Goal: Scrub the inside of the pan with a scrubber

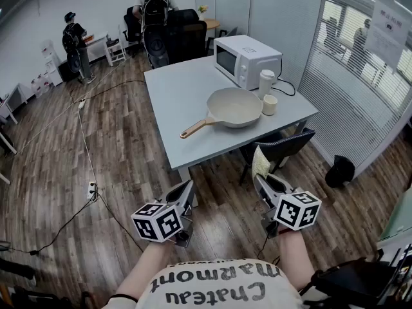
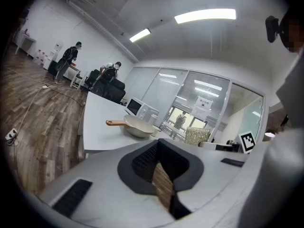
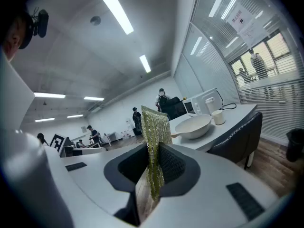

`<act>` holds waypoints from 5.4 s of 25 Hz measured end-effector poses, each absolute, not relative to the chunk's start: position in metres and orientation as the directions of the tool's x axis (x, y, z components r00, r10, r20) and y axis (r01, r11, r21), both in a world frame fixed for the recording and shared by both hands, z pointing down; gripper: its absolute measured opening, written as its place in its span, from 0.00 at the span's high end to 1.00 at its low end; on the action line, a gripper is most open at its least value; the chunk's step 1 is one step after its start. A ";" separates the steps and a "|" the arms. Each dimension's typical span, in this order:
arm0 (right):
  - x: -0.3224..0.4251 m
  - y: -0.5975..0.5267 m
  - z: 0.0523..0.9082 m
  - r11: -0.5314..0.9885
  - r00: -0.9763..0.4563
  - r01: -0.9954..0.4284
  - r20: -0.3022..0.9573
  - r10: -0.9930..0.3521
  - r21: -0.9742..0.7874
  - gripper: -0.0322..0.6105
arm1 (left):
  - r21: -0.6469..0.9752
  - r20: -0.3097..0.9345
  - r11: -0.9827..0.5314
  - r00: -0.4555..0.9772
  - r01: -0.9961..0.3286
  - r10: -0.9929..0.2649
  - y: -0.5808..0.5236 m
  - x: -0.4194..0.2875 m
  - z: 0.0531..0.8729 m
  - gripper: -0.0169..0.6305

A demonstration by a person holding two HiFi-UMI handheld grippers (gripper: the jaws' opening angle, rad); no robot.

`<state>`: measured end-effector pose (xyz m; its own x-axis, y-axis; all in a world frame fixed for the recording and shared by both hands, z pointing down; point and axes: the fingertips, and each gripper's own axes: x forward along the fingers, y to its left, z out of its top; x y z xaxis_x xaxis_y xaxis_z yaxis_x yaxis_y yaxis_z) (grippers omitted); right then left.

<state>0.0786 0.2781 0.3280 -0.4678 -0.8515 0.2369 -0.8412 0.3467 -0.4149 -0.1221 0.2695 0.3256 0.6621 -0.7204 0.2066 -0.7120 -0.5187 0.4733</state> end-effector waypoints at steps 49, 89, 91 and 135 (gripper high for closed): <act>0.092 0.193 0.400 0.346 -0.501 -0.850 0.411 -0.761 -0.397 0.85 | 0.474 0.338 -0.430 0.610 -0.768 -0.717 0.179 -0.096 0.370 0.97; 0.075 -0.213 0.412 0.490 -0.601 -0.797 0.539 -0.590 -0.352 0.85 | 0.211 0.780 -0.863 0.611 -0.459 -0.134 -0.114 -0.006 0.500 0.45; 0.070 -0.232 0.427 0.507 -0.610 -0.788 0.558 -0.563 -0.350 0.85 | 0.271 0.778 -0.839 0.621 -0.471 -0.097 -0.119 -0.002 0.504 0.45; -0.034 -0.288 0.538 0.599 -0.850 -0.506 0.475 -0.227 -0.621 0.82 | 0.398 0.842 -0.756 0.534 -0.520 0.076 -0.104 0.006 0.531 0.50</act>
